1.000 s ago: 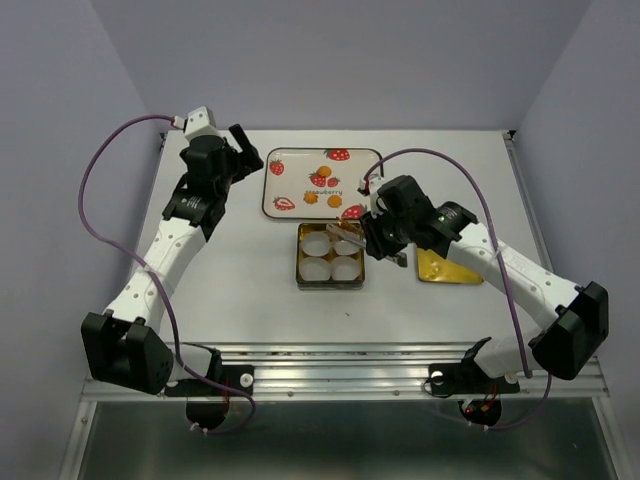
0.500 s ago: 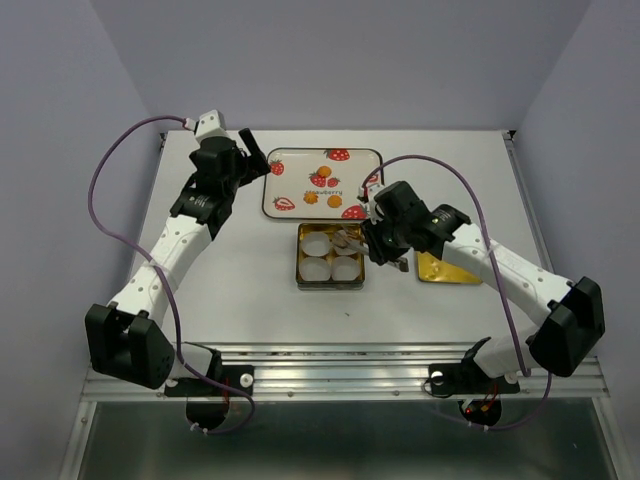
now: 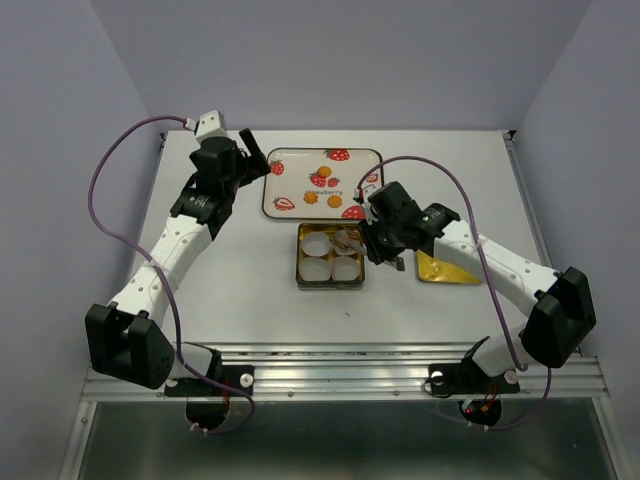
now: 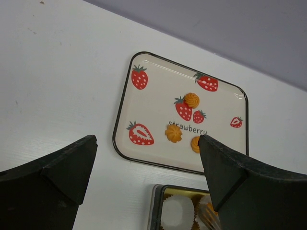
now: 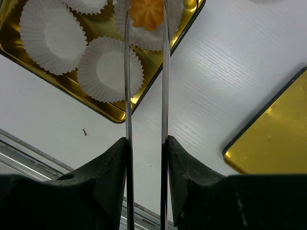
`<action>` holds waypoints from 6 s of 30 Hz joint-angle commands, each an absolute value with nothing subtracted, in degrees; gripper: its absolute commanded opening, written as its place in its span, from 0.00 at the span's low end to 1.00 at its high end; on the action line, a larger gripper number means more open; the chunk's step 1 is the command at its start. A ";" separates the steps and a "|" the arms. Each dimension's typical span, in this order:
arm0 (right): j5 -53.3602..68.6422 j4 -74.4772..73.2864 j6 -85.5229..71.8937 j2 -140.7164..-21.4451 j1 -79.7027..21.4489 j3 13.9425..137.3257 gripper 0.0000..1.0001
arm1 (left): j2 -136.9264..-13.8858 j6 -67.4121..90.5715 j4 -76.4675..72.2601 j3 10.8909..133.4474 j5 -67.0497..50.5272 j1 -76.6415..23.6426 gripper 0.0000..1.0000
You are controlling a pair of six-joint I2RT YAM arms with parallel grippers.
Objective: Pack the cookies
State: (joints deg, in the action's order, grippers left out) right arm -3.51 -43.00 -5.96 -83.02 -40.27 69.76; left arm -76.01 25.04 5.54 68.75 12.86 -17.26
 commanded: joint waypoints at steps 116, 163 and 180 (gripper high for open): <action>-7.21 -41.13 -4.04 -109.25 -34.28 95.19 0.55 | -76.55 21.01 5.54 69.79 20.30 -17.58 0.99; -7.65 -38.50 -7.82 -106.09 -34.28 96.51 0.35 | -75.59 22.41 5.98 69.87 19.86 -17.58 0.99; -5.71 -35.68 -6.59 -101.43 -34.28 93.78 0.33 | -75.15 22.76 5.71 69.52 19.25 -17.58 0.99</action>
